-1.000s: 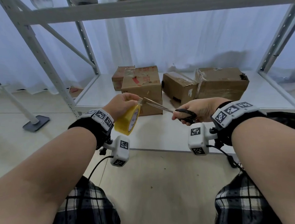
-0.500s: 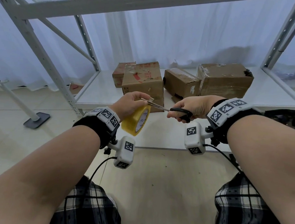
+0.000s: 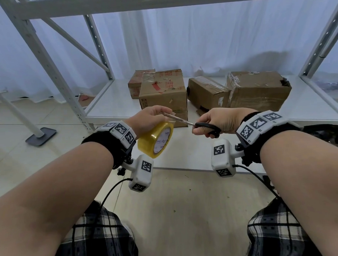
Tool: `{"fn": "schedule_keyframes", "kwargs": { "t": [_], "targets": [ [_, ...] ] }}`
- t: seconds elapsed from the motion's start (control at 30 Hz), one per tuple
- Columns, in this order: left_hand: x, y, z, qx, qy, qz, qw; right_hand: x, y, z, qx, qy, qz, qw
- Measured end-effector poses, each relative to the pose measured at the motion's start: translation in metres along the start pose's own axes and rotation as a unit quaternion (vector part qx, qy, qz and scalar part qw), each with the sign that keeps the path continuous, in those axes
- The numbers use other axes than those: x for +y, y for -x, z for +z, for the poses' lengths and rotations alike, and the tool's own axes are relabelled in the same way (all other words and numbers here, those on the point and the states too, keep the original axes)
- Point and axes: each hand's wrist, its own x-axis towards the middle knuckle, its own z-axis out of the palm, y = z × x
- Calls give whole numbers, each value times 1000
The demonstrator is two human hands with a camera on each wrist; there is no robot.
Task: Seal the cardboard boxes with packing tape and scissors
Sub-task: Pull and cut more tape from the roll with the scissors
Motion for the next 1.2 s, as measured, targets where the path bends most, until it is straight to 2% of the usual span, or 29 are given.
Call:
{"fn": "schedule_keyframes", "kwargs": {
  "t": [0.23, 0.37, 0.47, 0.53, 0.63, 0.77, 0.83, 0.9, 0.97, 1.03, 1.1, 1.2],
  "targets": [
    [0, 0, 0, 0, -39, 1, 999, 1, -4, 8, -16, 71, 47, 996],
    [-1, 1, -7, 28, -20, -4, 999, 12, 1, 9, -4, 39, 54, 998],
    [-1, 4, -18, 57, -37, 0, 998, 30, 7, 5, 47, 1, 101, 994],
    [-3, 6, -22, 50, -74, 10, 996, 39, 5, 2, 98, 77, 149, 981],
    [-4, 5, -17, 27, -80, 24, 996, 55, -8, 10, 122, 249, 209, 938],
    [-1, 0, -7, 7, -66, 29, 997, 70, -21, 27, 138, 284, 236, 919],
    [0, -3, -3, 0, -72, 39, 997, 58, -23, 30, 236, 284, 162, 915],
    [2, -7, 0, 4, -84, 52, 995, 27, -23, 33, 311, 158, -4, 937],
    [3, -11, 2, 20, -90, 71, 993, -10, -19, 41, 275, 12, -120, 954],
    [5, -14, 3, 35, -105, 93, 989, -33, -19, 46, 213, -45, -130, 967],
    [5, -18, 3, 47, -118, 110, 986, -43, -22, 46, 173, -29, -101, 979],
    [5, -22, 1, 52, -121, 118, 984, -47, -24, 41, 192, -8, -107, 976]
  ]
}}
